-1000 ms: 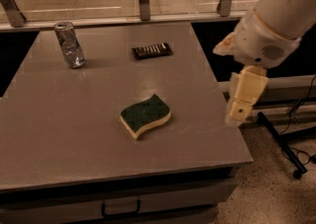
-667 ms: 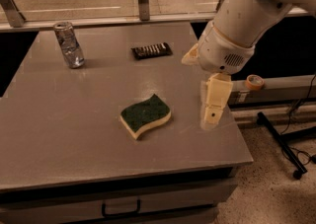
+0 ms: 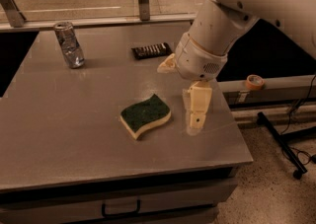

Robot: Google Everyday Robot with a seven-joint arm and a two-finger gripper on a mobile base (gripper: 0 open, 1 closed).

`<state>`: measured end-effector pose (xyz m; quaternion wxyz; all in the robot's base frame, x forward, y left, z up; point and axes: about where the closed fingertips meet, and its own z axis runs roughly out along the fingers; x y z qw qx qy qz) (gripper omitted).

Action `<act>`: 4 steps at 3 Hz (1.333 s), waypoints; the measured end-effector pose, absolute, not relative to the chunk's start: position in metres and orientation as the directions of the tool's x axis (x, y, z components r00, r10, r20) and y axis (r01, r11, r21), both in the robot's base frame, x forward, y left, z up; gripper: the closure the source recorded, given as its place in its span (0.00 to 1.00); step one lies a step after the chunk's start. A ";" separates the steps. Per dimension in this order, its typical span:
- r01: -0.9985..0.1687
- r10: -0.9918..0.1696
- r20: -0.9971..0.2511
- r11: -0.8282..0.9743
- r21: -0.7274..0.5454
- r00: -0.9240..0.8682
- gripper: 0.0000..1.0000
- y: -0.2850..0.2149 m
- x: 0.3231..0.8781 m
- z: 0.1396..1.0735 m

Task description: Move sponge near redbull can

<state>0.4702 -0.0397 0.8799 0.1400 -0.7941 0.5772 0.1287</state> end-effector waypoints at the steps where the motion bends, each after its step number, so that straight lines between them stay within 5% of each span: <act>1: -0.953 -0.896 -0.328 -0.297 -0.060 0.300 0.00 -0.030 0.477 0.869; 4: -0.874 -0.786 -0.393 -0.471 -0.121 0.478 0.00 0.023 0.493 0.842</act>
Offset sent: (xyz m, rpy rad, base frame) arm 0.0355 0.0440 -0.0392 -0.0509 0.0262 0.0848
